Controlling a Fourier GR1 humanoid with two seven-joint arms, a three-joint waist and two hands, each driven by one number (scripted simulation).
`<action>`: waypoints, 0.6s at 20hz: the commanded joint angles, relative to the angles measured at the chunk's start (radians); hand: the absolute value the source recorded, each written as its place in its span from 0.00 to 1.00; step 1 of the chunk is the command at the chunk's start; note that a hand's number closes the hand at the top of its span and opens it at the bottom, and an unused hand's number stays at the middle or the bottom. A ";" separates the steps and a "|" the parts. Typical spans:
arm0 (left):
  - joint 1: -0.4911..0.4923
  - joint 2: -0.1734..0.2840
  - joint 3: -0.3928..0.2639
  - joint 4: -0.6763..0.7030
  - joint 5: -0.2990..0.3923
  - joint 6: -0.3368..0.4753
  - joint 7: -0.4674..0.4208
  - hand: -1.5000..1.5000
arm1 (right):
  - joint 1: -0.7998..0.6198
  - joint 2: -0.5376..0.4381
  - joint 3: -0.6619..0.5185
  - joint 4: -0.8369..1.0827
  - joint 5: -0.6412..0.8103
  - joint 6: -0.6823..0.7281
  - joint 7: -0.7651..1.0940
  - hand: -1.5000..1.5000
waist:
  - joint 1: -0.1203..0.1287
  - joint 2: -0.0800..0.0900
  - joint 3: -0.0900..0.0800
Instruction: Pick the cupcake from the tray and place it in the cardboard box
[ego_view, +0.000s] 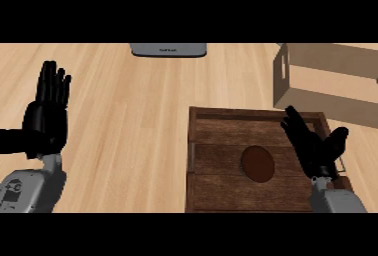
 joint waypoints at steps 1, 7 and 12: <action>0.041 0.026 -0.013 -0.003 -0.015 -0.062 -0.017 0.50 | -0.022 -0.046 -0.017 -0.103 -0.004 0.037 -0.007 0.00 | -0.020 -0.002 0.000; 0.044 0.157 -0.182 0.008 -0.124 -0.225 0.009 0.50 | -0.200 -0.426 -0.101 -0.318 0.145 0.173 -0.087 0.00 | -0.076 -0.019 -0.007; 0.007 0.173 -0.188 0.041 -0.120 -0.306 -0.020 0.50 | -0.097 -0.439 -0.181 -0.346 0.100 0.272 -0.301 0.00 | -0.038 0.001 0.001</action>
